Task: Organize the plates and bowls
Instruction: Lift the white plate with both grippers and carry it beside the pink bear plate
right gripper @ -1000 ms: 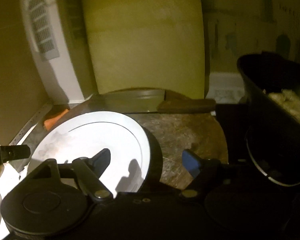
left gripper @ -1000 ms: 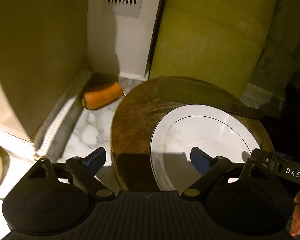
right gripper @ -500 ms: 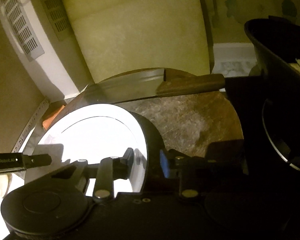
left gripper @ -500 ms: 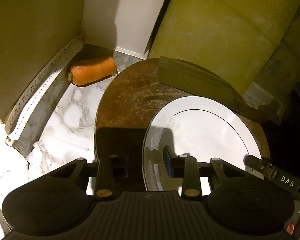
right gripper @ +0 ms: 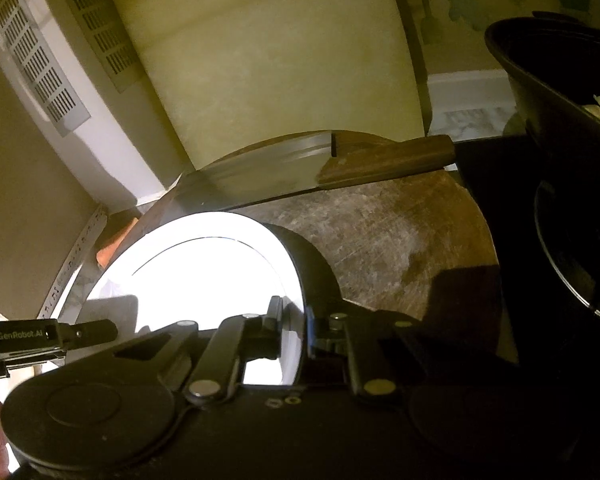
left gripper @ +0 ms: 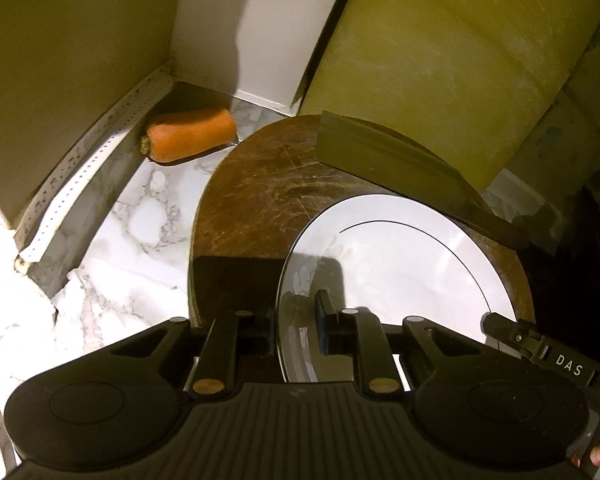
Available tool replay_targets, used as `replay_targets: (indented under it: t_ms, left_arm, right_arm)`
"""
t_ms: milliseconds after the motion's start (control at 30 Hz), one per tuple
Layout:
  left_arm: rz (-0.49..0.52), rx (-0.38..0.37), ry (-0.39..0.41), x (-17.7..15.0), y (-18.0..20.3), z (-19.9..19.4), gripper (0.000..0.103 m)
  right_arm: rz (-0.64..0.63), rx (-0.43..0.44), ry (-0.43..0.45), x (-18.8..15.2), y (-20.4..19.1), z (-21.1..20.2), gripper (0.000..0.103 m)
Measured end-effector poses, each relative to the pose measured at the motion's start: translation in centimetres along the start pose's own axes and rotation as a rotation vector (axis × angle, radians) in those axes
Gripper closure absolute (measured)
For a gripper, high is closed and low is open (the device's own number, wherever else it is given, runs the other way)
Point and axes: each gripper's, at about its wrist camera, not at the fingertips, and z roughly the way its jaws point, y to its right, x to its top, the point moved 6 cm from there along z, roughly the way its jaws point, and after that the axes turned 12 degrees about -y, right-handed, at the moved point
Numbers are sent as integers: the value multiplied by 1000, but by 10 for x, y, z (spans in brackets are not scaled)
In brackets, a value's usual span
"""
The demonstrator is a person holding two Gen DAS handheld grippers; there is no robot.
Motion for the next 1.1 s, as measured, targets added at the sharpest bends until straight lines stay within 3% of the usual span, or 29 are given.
replay_targets:
  t_ms: [533, 1100]
  left_arm:
    - [-62, 34, 83, -42, -36, -64, 86]
    - [-232, 136, 184, -149, -118, -176, 86]
  right_arm:
    - [-138, 41, 50, -19, -41, -26, 92]
    - [-373, 187, 20, -92, -140, -69, 92]
